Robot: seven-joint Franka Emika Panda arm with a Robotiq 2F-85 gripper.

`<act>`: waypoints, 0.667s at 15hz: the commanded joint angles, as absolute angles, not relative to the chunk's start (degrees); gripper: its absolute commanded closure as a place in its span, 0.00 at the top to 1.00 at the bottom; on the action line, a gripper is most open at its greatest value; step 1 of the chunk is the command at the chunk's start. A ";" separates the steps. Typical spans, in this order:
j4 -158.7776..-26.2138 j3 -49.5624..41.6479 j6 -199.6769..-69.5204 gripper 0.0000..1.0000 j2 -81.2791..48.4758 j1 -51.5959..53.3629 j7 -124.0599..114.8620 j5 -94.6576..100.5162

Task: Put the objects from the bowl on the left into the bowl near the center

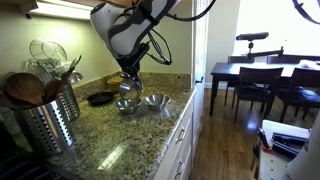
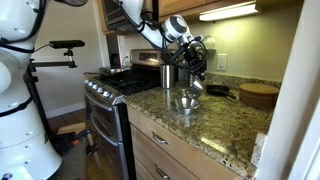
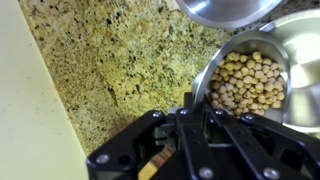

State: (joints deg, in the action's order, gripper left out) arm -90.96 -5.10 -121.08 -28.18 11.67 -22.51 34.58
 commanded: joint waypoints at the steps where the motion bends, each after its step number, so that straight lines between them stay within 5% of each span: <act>1: -91.23 -5.97 -118.28 0.08 -27.45 13.93 -26.28 38.84; 10: -92.29 -4.45 -114.83 0.08 -26.89 16.11 -30.75 47.08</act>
